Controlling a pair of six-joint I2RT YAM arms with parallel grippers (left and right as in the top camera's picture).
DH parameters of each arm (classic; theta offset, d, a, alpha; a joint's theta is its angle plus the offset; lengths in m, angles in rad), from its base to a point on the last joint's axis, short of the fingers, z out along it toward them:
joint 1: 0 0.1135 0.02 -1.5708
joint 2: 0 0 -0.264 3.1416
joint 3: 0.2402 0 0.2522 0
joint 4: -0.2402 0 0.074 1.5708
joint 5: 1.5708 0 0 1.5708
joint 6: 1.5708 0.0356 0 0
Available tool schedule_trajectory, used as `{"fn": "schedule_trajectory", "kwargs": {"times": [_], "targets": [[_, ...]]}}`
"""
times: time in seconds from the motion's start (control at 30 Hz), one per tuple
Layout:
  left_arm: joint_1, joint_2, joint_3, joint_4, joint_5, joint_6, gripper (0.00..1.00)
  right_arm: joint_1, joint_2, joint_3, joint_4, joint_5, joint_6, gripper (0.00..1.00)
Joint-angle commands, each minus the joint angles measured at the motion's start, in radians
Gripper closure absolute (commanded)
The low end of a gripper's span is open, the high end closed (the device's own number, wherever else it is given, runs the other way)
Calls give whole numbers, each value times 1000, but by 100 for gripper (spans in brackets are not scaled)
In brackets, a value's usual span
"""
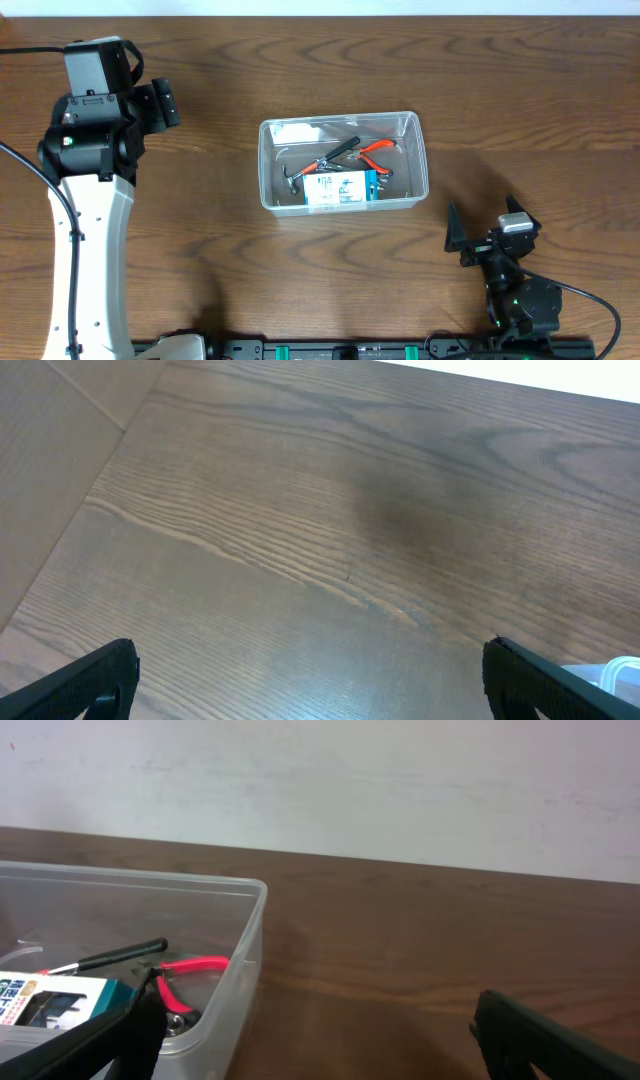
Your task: Pack container
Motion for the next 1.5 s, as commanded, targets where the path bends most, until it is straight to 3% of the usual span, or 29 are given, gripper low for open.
{"fn": "schedule_trajectory", "kwargs": {"times": [0.0, 0.33, 0.53, 0.67, 0.87, 1.2, 1.47], "targets": [[5, -5, 18, -2, -19, -13, 2, -7, -9, -4, -1, -8, -15, 1], [5, -5, 18, 1, -19, -13, 2, -7, -9, -4, -1, -8, -15, 1], [12, -2, 18, 152, -18, -29, 2, -7, -9, -4, -1, -8, -15, 1], [19, -72, 18, 284, -18, -32, 2, -7, -9, -4, -1, -8, -15, 1], [23, -250, -29, 298, -18, -38, 2, -7, -9, -4, -1, -8, -15, 1], [23, -706, -454, 309, -18, -214, 2, -7, -9, -4, -1, -8, -15, 1], [23, -965, -829, 457, -18, -280, 2, -7, -9, -4, -1, -8, -15, 1]]}}
